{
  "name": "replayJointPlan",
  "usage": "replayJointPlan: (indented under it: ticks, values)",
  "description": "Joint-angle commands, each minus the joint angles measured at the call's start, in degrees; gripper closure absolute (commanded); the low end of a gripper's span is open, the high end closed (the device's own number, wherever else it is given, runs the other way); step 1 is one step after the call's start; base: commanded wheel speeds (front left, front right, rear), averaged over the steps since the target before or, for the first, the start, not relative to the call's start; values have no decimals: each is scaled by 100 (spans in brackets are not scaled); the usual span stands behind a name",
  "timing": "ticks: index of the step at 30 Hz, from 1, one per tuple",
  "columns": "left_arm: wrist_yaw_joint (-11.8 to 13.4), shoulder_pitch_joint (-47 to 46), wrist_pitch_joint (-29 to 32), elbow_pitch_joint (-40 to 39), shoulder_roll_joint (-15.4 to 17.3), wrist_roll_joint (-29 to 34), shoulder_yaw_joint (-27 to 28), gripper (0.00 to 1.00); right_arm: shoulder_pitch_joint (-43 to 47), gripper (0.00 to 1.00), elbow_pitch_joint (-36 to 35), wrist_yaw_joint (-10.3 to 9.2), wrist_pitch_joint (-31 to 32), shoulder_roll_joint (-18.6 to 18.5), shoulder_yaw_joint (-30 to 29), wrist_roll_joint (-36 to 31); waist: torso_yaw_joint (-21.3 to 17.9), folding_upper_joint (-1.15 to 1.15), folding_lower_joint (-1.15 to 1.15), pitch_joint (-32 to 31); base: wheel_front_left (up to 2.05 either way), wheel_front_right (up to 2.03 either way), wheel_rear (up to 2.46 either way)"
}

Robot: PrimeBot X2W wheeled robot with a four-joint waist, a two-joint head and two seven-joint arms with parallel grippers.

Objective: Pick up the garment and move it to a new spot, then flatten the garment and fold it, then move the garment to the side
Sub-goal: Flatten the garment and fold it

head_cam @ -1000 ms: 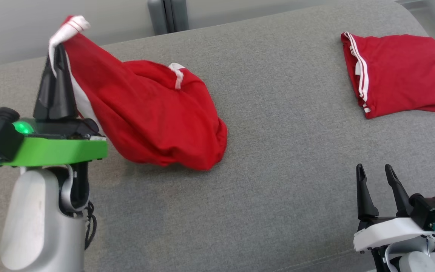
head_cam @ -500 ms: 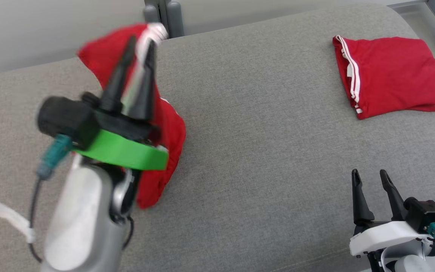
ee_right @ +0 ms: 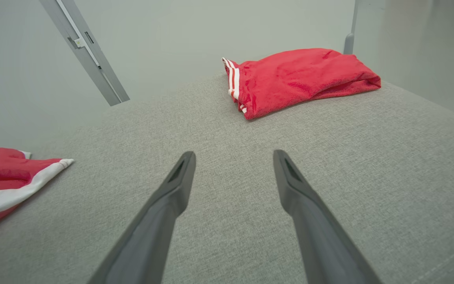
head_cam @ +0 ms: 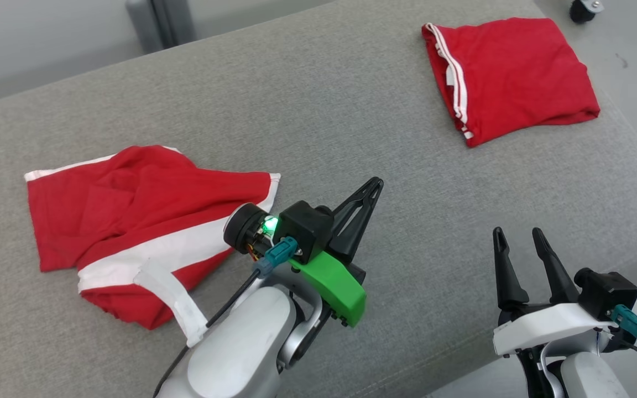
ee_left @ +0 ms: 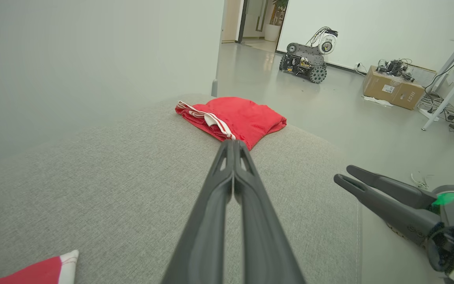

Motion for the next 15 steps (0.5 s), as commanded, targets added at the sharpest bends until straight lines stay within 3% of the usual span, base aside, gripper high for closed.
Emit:
replayJointPlan:
  ticks: [1,4,5,6,7,15]
  values:
    - [104,-150,-63,83,35,-84,-97,100,16,0,29,-9,2,-1,-10,45,-327,0,0,159,0,0,0]
    - [255,-300,-131,319,35,-173,-210,98,82,0,52,-9,2,-2,-32,76,-397,0,0,146,0,0,0]
    - [318,-352,-179,433,34,-145,-212,65,99,0,57,-9,2,-1,-34,74,-414,0,0,133,0,0,0]
    - [359,-380,-196,531,35,-127,-198,44,116,0,61,-9,2,-1,-41,70,-422,0,0,119,0,0,0]
    - [411,-396,-218,647,34,-135,-166,0,137,0,64,-9,2,-2,-67,64,-424,0,0,93,0,0,0]
    - [720,-455,-12,1288,388,-189,94,0,233,0,35,-9,3,-3,-266,-73,-163,0,0,-112,0,0,0]
